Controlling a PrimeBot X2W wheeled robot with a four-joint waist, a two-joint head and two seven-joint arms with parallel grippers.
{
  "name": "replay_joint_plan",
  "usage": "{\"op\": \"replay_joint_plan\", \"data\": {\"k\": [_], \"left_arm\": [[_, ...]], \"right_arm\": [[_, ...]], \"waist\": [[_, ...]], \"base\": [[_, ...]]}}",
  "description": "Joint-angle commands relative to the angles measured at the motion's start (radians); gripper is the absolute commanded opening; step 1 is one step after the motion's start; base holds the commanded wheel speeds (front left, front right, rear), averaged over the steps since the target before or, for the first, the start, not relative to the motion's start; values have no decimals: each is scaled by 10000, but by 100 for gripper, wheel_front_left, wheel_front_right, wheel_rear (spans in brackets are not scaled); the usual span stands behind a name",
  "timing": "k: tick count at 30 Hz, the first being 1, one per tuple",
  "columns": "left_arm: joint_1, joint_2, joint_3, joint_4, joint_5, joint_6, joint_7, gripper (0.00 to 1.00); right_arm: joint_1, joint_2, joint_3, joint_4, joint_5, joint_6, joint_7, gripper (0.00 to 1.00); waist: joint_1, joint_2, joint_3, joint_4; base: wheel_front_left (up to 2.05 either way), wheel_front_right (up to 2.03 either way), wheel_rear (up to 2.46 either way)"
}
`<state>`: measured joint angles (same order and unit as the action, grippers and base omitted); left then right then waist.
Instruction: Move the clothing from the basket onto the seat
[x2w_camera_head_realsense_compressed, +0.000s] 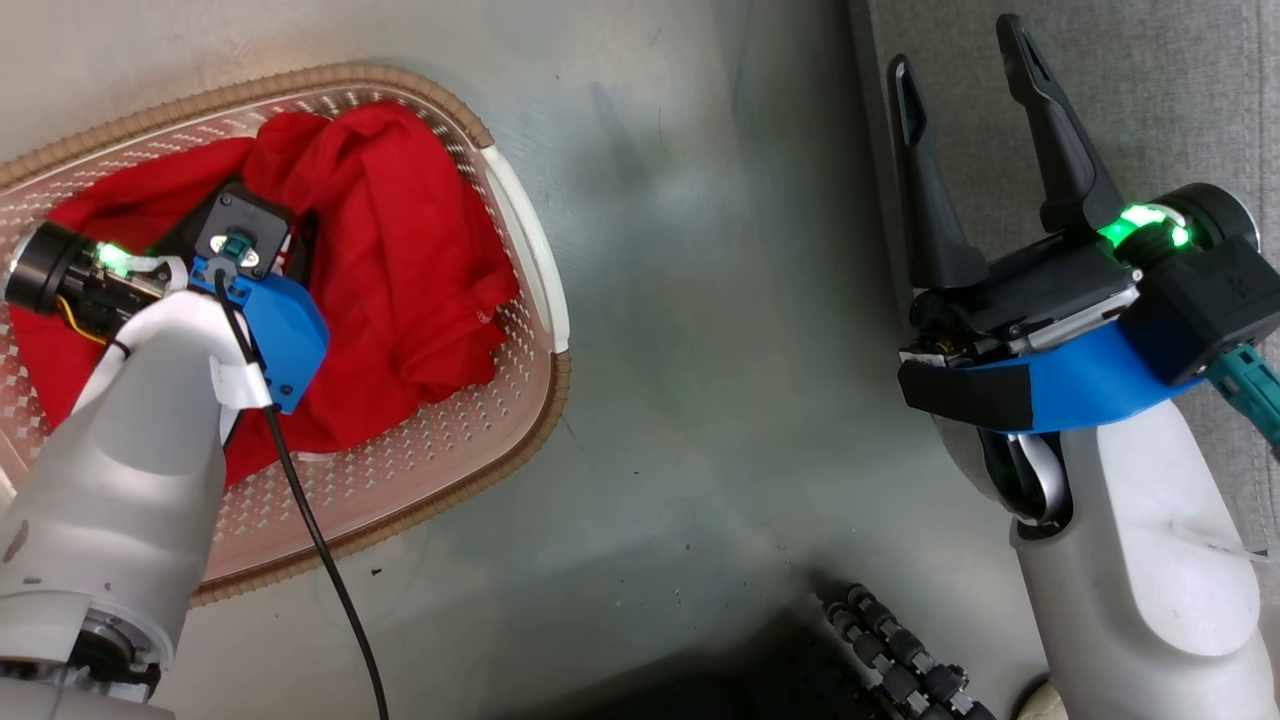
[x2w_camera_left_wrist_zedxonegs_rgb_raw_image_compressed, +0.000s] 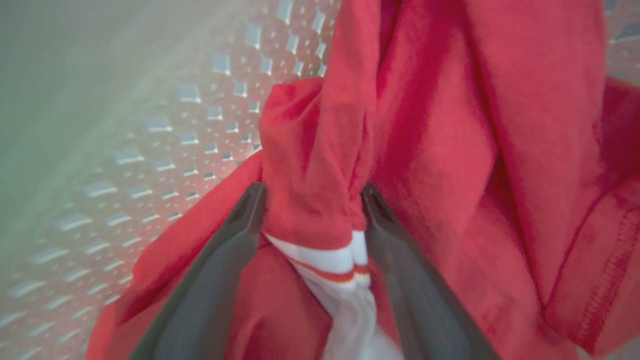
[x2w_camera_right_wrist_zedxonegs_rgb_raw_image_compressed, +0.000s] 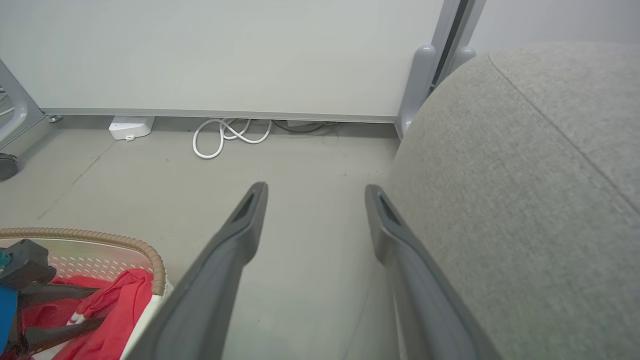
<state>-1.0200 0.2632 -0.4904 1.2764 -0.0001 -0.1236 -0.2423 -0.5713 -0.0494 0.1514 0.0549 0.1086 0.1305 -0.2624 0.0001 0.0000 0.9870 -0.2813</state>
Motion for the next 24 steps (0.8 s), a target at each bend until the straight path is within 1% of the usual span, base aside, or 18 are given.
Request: {"op": "replay_joint_plan", "data": {"k": [1,2,3,4,9,12,20,24], "left_arm": [[-220,61,-33,10,30,36,-15,100],[-248,56,-101,26,82,61,-7,100],[-281,55,-183,44,131,80,55,51],[-311,57,-257,55,164,85,105,0],[-304,13,-336,89,84,73,69,0],[-259,-134,-396,91,-2,44,-34,0],[110,-815,-265,-211,-594,-59,-226,0],[522,-1063,-186,-913,-1006,-83,-237,0]], "right_arm": [[-223,-18,-18,-58,79,4,-38,100],[-219,-18,-30,-71,73,3,-38,100],[-211,-18,-34,-77,75,3,-38,100],[-210,-18,-40,-78,75,4,-38,100],[-220,-18,-52,27,80,3,-38,100],[-218,-18,-112,73,34,3,-38,100],[-19,-19,-292,308,-175,4,-38,100],[123,-22,-394,448,-273,3,-38,100]], "waist": [[-1,0,57,0],[-1,0,78,5],[-1,0,97,12],[-1,0,110,21],[-1,0,58,56],[-1,0,-10,125],[-1,0,-544,563],[-1,0,-994,818]], "base": [[0,0,0],[0,0,0],[0,0,0],[0,0,0],[0,0,0],[0,0,0],[0,0,0],[0,0,0]]}}
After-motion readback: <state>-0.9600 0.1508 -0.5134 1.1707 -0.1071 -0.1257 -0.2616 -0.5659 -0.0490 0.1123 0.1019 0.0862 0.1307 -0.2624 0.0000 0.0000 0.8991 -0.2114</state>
